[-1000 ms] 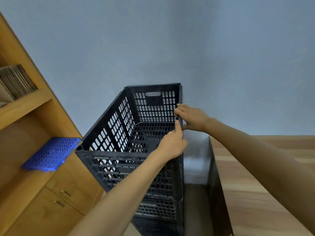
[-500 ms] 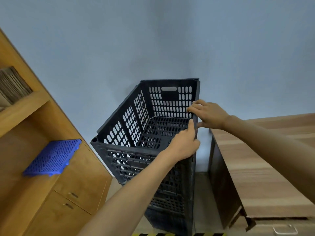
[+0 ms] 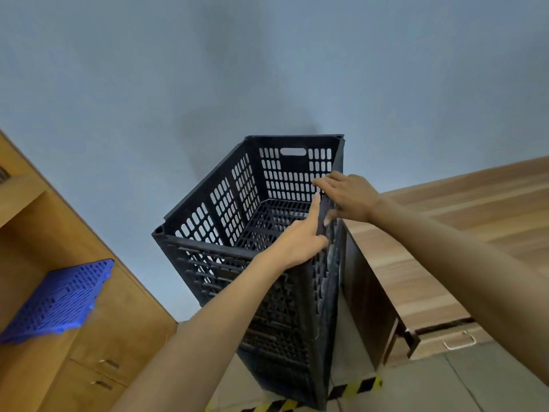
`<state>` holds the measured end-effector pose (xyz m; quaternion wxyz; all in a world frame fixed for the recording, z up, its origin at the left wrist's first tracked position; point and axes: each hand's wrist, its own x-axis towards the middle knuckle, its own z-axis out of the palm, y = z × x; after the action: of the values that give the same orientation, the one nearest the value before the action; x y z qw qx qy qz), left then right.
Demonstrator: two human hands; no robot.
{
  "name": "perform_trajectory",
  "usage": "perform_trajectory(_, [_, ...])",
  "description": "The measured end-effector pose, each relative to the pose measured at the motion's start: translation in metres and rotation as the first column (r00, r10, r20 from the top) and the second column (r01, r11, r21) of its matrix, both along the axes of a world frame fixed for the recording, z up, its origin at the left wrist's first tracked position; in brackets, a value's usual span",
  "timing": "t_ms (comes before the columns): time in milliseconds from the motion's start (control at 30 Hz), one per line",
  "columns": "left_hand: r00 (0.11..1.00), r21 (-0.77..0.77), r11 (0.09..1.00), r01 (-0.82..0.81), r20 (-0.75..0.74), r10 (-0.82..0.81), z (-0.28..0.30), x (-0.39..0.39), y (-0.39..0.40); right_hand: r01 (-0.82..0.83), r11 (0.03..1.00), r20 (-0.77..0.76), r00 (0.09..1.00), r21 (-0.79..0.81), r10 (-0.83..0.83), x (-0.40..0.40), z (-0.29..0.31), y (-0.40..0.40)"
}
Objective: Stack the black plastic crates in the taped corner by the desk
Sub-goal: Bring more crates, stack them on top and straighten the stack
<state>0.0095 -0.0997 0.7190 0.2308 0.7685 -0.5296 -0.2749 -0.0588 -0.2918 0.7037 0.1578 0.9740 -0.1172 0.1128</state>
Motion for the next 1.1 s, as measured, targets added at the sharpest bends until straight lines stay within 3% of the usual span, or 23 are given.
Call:
perform_trajectory(333, [0.994, 0.042, 0.993, 0.111, -0.008, -0.111, -0.007, 0.023, 0.042, -0.006, 0.998, 0.083, 0.996, -0.063, 0.012, -0.02, -0.01, 0.04])
perform_trajectory(567, [0.993, 0.025, 0.998, 0.058, 0.099, -0.06, -0.003, 0.014, 0.049, -0.076, 0.99, 0.091, 0.992, -0.116, 0.087, -0.023, -0.009, 0.041])
perform_trajectory(800, [0.999, 0.15, 0.988, -0.034, 0.015, 0.032, -0.002, 0.009, 0.037, -0.196, 0.967, 0.056, 0.977, -0.162, 0.207, -0.022, -0.001, 0.022])
perform_trajectory(900, [0.991, 0.091, 0.992, -0.091, 0.104, 0.081, -0.003, 0.004, 0.039, -0.302, 0.94, -0.057, 0.953, -0.156, 0.297, -0.015, 0.018, 0.01])
perform_trajectory(1033, [0.913, 0.071, 0.992, -0.103, 0.403, 0.066, -0.006, -0.004, 0.043, -0.386, 0.908, -0.228, 0.91, -0.163, 0.346, 0.001, 0.036, -0.008])
perform_trajectory(1100, [0.888, 0.071, 0.989, -0.133, 0.452, 0.087, -0.007, -0.011, 0.041, -0.368, 0.928, -0.266, 0.901, -0.05, 0.343, 0.006, 0.025, -0.012])
